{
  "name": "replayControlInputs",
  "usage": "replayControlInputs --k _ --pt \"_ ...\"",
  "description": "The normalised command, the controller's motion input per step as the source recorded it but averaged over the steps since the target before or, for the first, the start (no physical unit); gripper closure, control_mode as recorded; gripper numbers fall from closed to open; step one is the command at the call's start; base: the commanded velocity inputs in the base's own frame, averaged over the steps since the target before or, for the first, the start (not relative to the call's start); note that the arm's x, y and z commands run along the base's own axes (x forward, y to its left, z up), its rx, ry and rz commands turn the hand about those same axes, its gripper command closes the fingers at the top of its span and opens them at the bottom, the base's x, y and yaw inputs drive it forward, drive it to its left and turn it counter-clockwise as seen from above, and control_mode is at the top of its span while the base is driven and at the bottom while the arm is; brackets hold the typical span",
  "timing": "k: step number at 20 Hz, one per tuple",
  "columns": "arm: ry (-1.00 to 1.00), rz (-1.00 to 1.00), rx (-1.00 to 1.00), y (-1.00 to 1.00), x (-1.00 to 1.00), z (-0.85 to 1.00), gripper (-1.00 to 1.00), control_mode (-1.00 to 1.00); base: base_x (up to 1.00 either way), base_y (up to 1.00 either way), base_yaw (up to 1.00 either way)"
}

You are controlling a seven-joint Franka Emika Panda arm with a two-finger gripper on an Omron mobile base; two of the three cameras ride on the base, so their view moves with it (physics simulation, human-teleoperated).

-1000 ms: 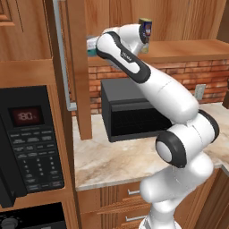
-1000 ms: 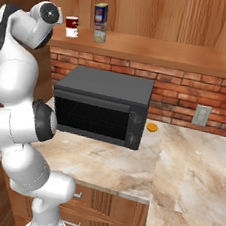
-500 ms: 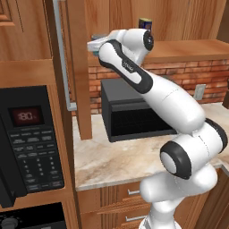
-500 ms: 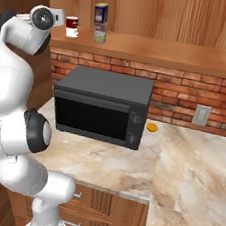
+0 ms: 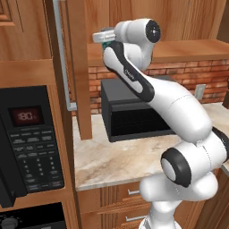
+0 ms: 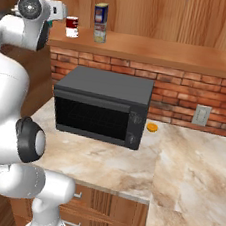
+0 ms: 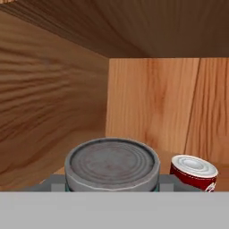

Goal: Stack two cans on top of the other two cans in the cabinet.

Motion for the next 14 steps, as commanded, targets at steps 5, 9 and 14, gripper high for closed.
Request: replayControlInputs --k 5,9,14 --pt "0.00 -0.13 0.00 -0.18 -0.31 0.00 1.00 -1.00 0.00 0.00 0.00" --pt "0.00 -0.12 0.00 -0.18 -0.20 0.06 1.00 -1.00 0.00 0.00 0.00" --pt "0.00 -0.10 0.00 -0.17 -0.07 0.22 1.00 -1.00 0.00 0.00 0.00"
